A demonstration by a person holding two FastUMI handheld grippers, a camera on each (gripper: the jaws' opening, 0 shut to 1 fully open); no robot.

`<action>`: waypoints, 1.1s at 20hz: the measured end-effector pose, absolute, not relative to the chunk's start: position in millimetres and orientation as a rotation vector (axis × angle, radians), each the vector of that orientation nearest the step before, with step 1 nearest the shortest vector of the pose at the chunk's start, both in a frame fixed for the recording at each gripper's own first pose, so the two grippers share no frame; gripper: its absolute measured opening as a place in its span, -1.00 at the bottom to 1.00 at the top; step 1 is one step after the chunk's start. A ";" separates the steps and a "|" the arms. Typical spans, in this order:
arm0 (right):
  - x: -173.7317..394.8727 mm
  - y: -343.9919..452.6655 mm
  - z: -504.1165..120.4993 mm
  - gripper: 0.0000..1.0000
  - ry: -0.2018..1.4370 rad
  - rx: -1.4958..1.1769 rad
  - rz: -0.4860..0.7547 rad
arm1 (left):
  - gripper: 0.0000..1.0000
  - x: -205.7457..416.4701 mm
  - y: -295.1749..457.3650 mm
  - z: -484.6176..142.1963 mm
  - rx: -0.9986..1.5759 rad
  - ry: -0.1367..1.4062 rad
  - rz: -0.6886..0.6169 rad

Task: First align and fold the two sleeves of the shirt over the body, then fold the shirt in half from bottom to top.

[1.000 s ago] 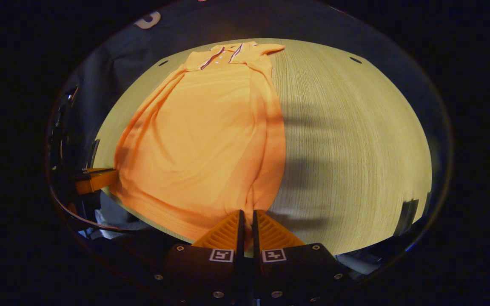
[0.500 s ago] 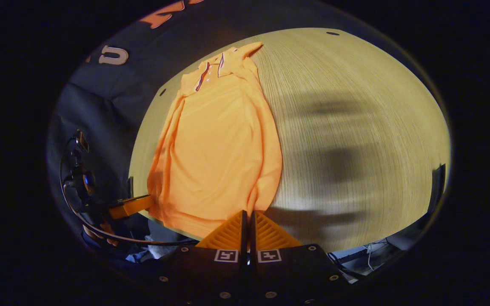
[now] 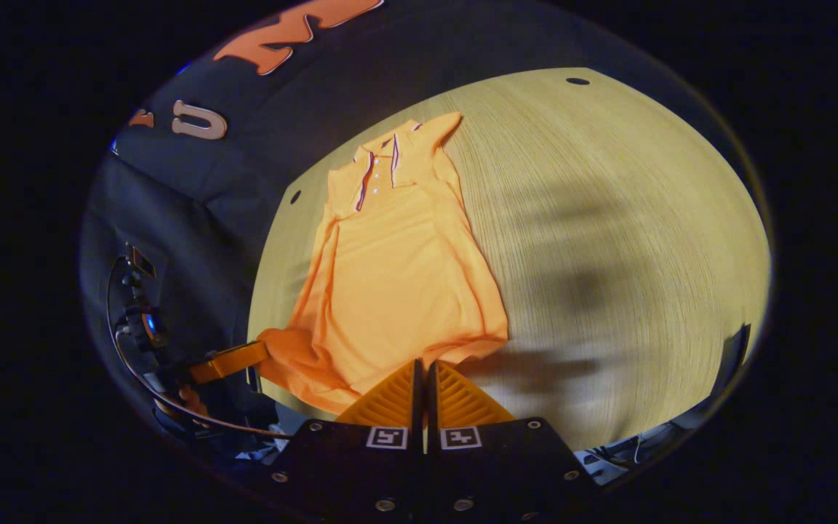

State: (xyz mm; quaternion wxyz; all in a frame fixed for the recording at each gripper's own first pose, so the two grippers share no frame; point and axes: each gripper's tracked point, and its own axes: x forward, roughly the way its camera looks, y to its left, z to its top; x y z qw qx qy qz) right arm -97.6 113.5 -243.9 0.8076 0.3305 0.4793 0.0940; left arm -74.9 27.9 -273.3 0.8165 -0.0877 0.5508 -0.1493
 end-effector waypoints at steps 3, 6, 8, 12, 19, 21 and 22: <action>-68.7 105.1 -225.1 -0.95 0.971 0.739 0.188 | -0.98 -42.3 23.4 -263.2 -0.191 1.141 -0.336; -40.1 97.7 -211.8 -0.96 0.933 0.747 0.173 | -0.98 -8.8 17.8 -251.2 -0.205 1.102 -0.361; -24.7 91.1 -204.9 -0.95 0.920 0.743 0.161 | -0.99 16.3 20.6 -242.9 -0.206 1.076 -0.360; 9.5 76.3 -188.5 -0.96 0.880 0.721 0.142 | -0.98 66.9 27.9 -224.1 -0.187 1.019 -0.367; 72.7 53.5 -170.8 -0.96 0.854 0.686 0.107 | -0.98 148.4 28.0 -216.6 -0.161 0.960 -0.376; 97.0 51.0 -169.3 -0.95 0.854 0.657 0.102 | -0.99 174.7 28.9 -220.5 -0.153 0.949 -0.362; 109.0 50.5 -168.8 -0.95 0.855 0.647 0.098 | -0.99 183.8 29.3 -220.7 -0.156 0.946 -0.358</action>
